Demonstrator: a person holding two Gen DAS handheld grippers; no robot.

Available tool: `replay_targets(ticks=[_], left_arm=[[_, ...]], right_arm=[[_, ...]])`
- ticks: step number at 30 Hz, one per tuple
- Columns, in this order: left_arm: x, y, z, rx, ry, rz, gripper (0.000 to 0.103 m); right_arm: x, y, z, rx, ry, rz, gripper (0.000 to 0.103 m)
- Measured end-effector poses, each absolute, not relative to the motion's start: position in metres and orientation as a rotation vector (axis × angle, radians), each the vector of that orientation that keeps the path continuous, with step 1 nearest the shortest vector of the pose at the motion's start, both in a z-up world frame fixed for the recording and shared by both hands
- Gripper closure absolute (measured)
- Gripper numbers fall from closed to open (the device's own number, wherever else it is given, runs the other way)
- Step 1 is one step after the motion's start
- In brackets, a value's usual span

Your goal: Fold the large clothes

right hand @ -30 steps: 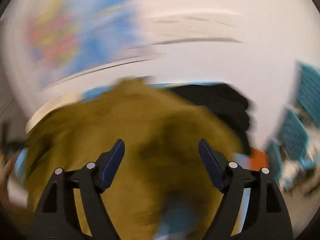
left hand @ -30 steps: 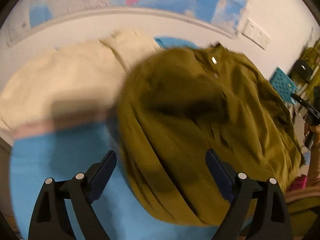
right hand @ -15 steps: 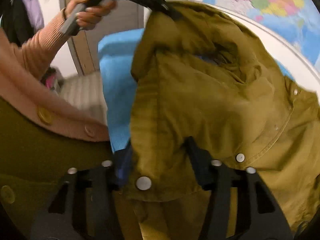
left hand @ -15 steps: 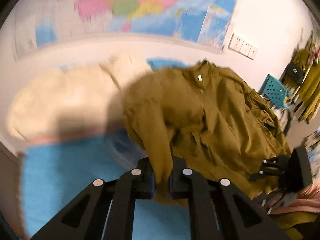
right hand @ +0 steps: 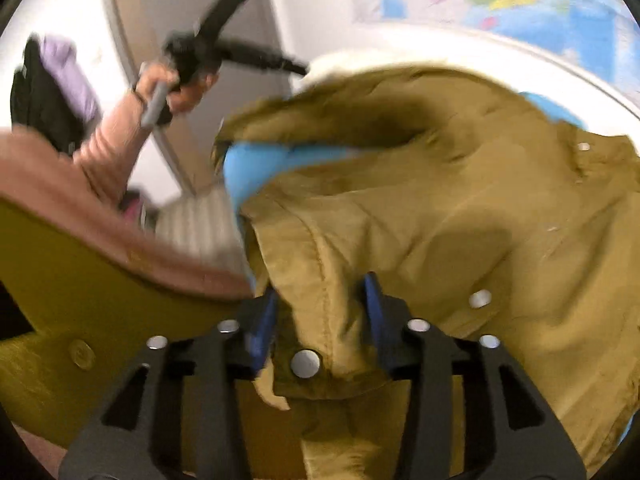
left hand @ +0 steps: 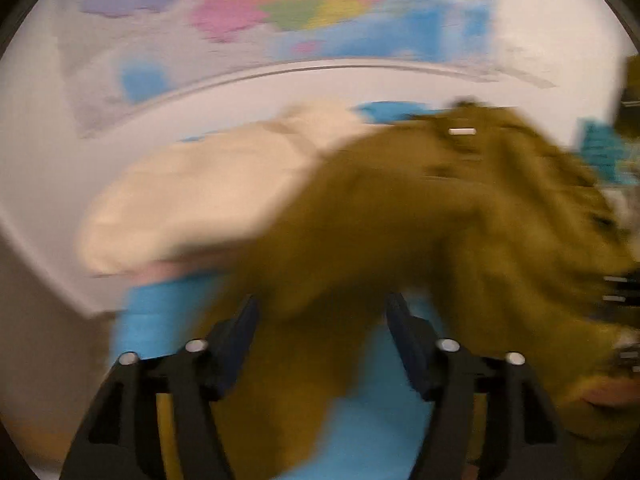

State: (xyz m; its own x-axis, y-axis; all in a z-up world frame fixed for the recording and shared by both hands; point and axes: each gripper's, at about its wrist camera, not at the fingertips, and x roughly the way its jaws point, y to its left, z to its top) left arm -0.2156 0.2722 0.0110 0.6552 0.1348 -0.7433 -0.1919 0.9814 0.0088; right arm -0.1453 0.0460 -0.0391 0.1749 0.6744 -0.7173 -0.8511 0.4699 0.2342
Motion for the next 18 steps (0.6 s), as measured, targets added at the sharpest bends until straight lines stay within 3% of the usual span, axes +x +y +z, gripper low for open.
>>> replay_targets(ticks=[4,12,17,18], left_arm=[[-0.212,0.23,-0.003,-0.102,0.825,-0.005,0.025],[-0.123,0.232,-0.057,-0.315,0.95,-0.058,0.025],[-0.081,0.241,-0.058,-0.375,0.918,0.018,0.025],[-0.077,0.245,-0.056,-0.384,0.911,0.047,0.032]], right_arm=[[-0.142,0.018,-0.026,-0.14,0.841,1.078,0.039],[-0.105,-0.148,0.003,0.188,0.734,0.467,0.024],[-0.086,-0.24,-0.009,0.2,0.78,0.105,0.017],[-0.082,-0.258,-0.015,0.195,0.805,0.04,0.017]])
